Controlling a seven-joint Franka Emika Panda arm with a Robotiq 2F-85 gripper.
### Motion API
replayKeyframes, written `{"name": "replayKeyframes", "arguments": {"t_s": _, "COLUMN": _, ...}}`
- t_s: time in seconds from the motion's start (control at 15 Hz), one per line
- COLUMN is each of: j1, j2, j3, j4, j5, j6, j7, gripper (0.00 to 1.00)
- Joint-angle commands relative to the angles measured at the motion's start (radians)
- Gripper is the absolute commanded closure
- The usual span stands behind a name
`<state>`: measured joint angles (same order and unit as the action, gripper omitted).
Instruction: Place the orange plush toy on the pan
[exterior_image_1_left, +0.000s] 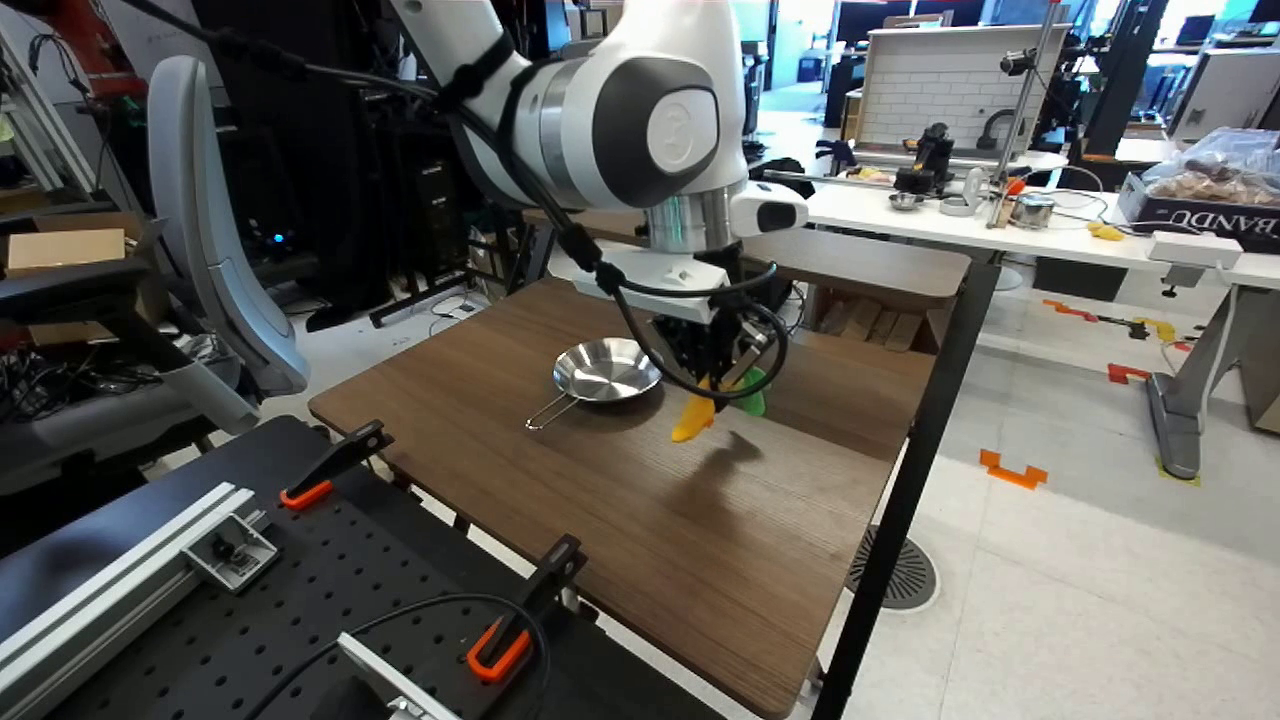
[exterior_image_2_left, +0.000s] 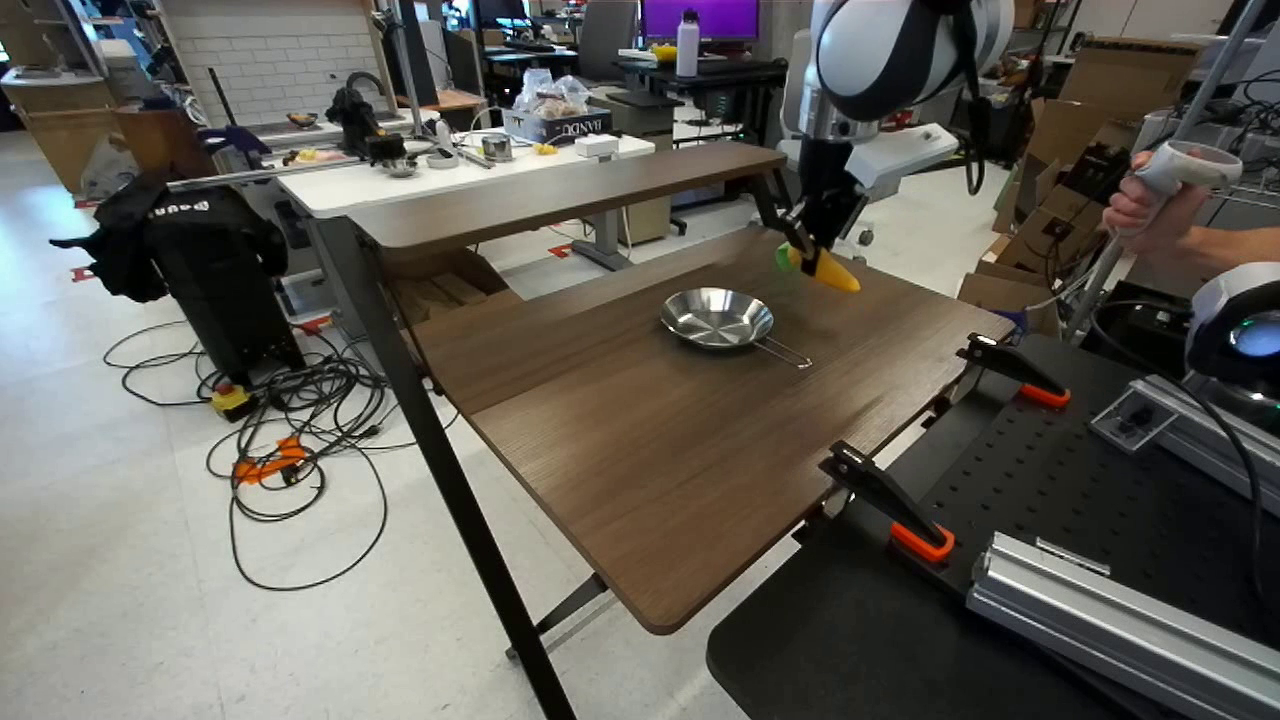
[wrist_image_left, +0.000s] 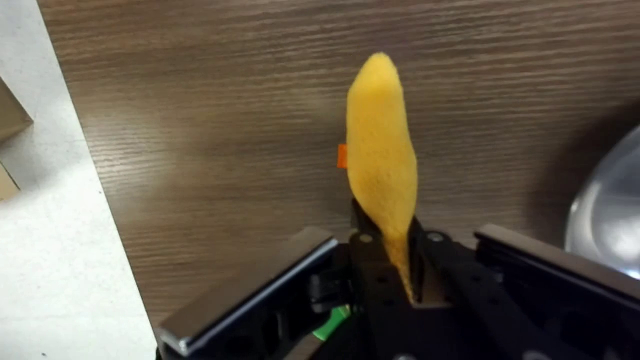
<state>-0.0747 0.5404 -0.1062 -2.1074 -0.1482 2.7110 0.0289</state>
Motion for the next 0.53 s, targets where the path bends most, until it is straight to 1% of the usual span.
{"name": "replayKeyframes", "arguments": {"t_s": 0.0, "j1": 0.021, "j2": -0.110, "j3": 0.035, "j4": -0.062, "j5": 0.023, "j6": -0.014, "j7": -0.025, "gripper": 0.97}}
{"name": "replayKeyframes", "arguments": {"t_s": 0.2, "j1": 0.036, "j2": -0.143, "j3": 0.075, "j4": -0.065, "j5": 0.037, "j6": -0.027, "j7": -0.028, "gripper": 0.97}}
{"name": "replayKeyframes", "arguments": {"t_s": 0.47, "j1": 0.058, "j2": -0.145, "j3": 0.114, "j4": -0.066, "j5": 0.052, "j6": -0.031, "j7": -0.027, "gripper": 0.97}}
